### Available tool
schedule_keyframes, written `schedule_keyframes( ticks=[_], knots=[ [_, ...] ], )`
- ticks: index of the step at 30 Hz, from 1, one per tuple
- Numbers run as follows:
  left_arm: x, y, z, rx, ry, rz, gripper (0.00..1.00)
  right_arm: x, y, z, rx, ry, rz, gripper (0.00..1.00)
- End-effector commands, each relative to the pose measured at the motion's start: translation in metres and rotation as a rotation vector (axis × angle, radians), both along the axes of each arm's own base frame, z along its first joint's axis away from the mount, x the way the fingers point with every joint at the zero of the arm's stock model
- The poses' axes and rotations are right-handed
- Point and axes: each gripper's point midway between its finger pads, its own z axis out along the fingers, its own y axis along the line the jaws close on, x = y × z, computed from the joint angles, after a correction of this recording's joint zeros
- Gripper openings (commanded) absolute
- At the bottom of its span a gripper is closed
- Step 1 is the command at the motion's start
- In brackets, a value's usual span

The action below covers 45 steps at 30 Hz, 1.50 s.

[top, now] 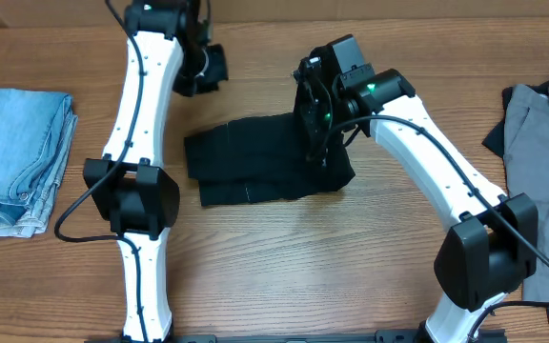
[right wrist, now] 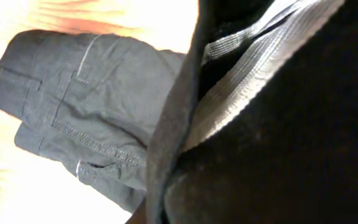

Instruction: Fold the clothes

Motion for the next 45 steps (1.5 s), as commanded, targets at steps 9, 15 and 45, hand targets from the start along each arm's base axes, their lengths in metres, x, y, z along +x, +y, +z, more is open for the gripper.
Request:
schedule_keyframes(
  ticks=[9,15,45],
  knots=[
    [-0.098,-0.17,-0.068,-0.421,0.263,-0.349,0.04,0.025,-0.042,0.019,0.03,-0.02,-0.171,0.04],
    [-0.09,-0.201,-0.074,-0.445,0.174,-0.382,0.04,0.043,-0.118,0.058,-0.046,-0.056,-0.286,0.04],
    [-0.061,-0.269,-0.066,-0.37,-0.125,-0.366,0.04,0.045,-0.161,0.071,-0.109,-0.079,-0.292,0.04]
  ],
)
